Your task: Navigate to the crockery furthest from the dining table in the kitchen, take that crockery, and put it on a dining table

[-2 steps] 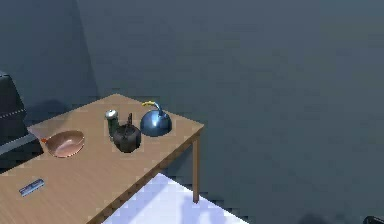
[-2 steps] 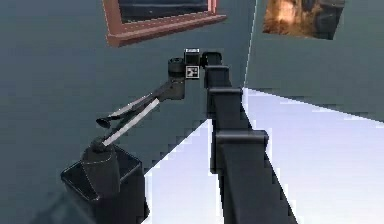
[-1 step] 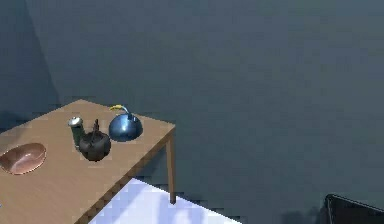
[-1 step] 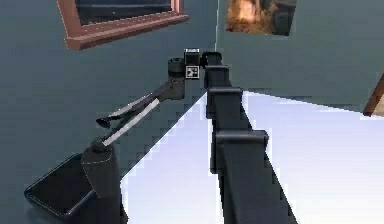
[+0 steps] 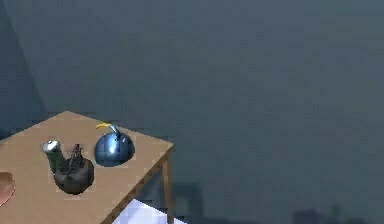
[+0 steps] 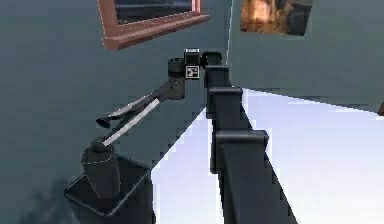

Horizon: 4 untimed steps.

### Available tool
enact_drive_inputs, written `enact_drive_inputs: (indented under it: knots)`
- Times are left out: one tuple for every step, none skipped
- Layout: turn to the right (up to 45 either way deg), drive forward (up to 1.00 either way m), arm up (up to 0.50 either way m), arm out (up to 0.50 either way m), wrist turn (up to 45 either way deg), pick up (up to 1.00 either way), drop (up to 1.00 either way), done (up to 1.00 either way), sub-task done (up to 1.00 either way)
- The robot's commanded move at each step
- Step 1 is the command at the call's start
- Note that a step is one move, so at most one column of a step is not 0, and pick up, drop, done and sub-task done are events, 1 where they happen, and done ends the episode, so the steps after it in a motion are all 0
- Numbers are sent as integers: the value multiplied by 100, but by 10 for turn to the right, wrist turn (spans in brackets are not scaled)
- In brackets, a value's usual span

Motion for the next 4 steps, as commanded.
enact_drive_inputs:
  knots:
    - [450, 0, 0, 0, 0, 0, 0, 0, 0]
    - [450, 0, 0, 0, 0, 0, 0, 0, 0]
    - [450, 0, 0, 0, 0, 0, 0, 0, 0]
    - [150, 0, 0, 0, 0, 0, 0, 0, 0]
